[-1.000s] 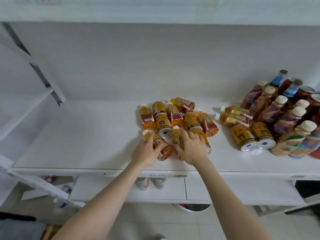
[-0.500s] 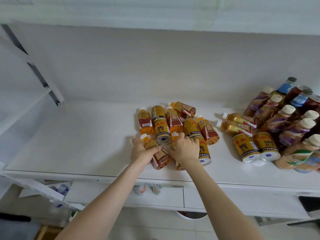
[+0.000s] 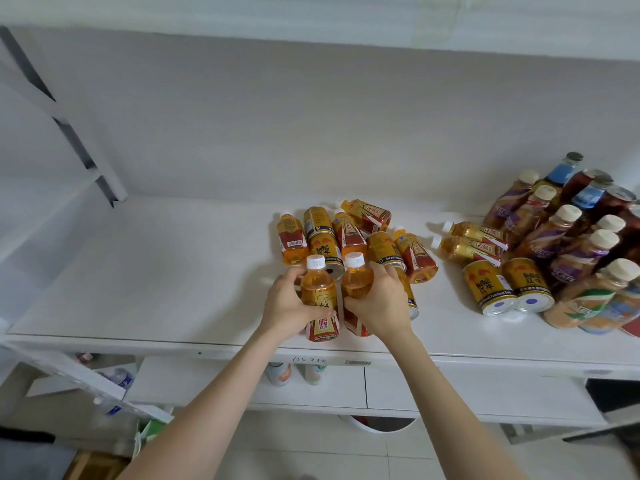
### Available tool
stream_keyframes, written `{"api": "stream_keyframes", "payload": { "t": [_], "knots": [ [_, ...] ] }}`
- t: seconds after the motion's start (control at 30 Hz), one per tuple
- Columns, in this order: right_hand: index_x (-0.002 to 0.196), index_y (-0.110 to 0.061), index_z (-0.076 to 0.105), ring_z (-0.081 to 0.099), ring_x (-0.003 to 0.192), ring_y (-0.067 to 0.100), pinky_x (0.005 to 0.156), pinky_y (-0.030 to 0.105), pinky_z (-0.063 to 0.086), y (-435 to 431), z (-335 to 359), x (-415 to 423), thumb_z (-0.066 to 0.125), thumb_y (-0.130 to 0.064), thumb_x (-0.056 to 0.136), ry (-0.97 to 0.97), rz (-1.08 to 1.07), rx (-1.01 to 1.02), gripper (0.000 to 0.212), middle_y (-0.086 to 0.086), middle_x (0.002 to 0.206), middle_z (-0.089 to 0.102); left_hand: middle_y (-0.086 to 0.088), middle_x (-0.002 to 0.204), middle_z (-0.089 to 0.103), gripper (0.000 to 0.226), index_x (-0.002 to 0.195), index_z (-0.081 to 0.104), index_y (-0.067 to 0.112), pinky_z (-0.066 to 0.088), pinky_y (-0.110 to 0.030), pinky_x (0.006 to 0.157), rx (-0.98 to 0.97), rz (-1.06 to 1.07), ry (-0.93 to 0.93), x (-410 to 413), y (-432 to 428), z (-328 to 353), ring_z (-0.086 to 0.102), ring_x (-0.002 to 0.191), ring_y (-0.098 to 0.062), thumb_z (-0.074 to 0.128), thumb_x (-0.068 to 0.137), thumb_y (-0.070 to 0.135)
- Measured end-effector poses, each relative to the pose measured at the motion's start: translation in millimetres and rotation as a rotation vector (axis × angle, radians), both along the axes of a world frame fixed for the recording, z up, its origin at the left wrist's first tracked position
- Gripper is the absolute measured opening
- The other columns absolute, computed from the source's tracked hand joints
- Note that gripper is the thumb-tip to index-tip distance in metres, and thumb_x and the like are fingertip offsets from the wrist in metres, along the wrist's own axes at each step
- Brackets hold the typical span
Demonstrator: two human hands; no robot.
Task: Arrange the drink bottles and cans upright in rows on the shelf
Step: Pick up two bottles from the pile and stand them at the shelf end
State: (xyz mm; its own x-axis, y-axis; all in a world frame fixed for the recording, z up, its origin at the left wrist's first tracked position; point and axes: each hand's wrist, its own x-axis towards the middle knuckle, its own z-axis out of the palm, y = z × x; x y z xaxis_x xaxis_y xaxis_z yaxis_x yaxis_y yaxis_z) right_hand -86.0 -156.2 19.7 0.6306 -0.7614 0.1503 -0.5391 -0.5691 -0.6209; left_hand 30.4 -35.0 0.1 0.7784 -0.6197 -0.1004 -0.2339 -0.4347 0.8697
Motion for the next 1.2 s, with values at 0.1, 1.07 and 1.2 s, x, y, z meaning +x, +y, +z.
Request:
{"api": "stream_keyframes", "payload": {
  "t": [0.1, 1.07, 1.2],
  "knots": [
    [0.107, -0.01, 0.059, 0.053, 0.097, 0.023, 0.069, 0.027, 0.042, 10.0, -0.8, 3.4, 0.075, -0.033, 0.068, -0.034, 0.014, 0.02, 0.048, 0.011, 0.109, 0.059, 0.004, 0.114, 0.063, 0.082, 0.117, 0.05, 0.027, 0.055, -0.039, 0.086, -0.011, -0.052, -0.006, 4.4, 14.3, 2.3, 0.06, 0.102, -0.017, 0.093, 0.048, 0.029],
    [0.119, -0.017, 0.056, 0.057, 0.092, 0.01, 0.069, 0.009, 0.039, 201.3, 15.4, 187.3, 0.082, -0.015, 0.06, -0.224, 0.175, 0.267, 0.064, -0.007, 0.102, 0.061, 0.009, 0.103, 0.056, 0.075, 0.115, 0.052, 0.022, 0.045, -0.026, 0.078, 0.061, -0.101, -0.178, 206.6, 220.8, 32.8, 0.055, 0.095, -0.013, 0.09, 0.05, 0.021],
    [0.115, -0.016, 0.057, 0.055, 0.089, 0.012, 0.067, 0.013, 0.04, 229.0, 16.9, 226.0, 0.082, -0.014, 0.062, -0.224, 0.159, 0.294, 0.059, -0.006, 0.099, 0.06, 0.007, 0.105, 0.056, 0.075, 0.116, 0.052, 0.021, 0.045, -0.028, 0.081, 0.097, -0.131, -0.211, 244.7, 253.6, 34.9, 0.054, 0.097, -0.015, 0.09, 0.052, 0.019]
  ]
}}
